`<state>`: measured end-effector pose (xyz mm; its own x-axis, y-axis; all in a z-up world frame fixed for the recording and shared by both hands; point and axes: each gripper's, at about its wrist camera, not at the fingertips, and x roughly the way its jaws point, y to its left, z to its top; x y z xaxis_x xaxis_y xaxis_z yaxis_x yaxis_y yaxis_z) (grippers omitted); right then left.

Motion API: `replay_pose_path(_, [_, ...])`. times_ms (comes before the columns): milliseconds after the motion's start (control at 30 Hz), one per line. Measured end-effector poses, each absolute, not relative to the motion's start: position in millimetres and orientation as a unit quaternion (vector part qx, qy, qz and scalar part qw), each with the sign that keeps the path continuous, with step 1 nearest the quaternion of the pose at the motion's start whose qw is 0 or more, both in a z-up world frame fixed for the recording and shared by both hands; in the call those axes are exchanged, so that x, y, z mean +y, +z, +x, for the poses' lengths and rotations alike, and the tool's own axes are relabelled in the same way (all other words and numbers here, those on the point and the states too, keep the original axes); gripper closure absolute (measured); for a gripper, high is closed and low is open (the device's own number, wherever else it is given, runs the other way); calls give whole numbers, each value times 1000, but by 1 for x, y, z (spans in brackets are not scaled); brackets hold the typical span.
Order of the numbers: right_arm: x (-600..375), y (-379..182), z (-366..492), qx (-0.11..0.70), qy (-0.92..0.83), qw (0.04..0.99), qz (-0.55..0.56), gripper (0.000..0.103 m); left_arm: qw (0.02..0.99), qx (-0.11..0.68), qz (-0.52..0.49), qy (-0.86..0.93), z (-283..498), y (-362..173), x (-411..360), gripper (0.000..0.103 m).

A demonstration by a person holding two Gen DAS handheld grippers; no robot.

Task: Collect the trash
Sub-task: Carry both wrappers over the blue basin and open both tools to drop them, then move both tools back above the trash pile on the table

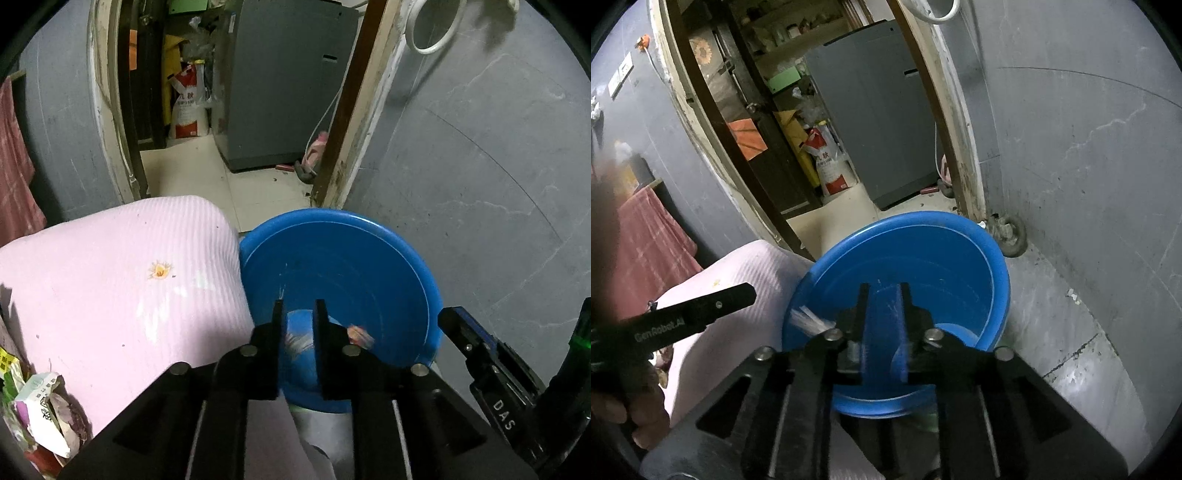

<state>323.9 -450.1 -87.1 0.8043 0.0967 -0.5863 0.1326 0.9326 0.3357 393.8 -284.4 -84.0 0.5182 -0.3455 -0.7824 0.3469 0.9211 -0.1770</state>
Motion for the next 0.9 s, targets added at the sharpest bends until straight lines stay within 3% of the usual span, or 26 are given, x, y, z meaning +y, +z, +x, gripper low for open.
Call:
replay_pose_path(267, [-442,-51,297,262,-20,951,162,58,893,398,-39,-206,371,-49,-258,64])
replay_pose_path(467, [-424,-11,268,205,-18,968,142,30,924,326,-59,-193,344,-9,-223,39])
replay_pose_path(533, [-416,1,260,185,-12,973,137,18,933,303,-63,-184,332,4,-210,22])
replay_pose_path(733, [-386,29,232,134,3,984,116,0,953,250,-69,-157,296,31,-174,10])
replay_pose_path(900, [-358,46,209,99,16,991,94,0,965,214,-66,-137,269,42,-145,8])
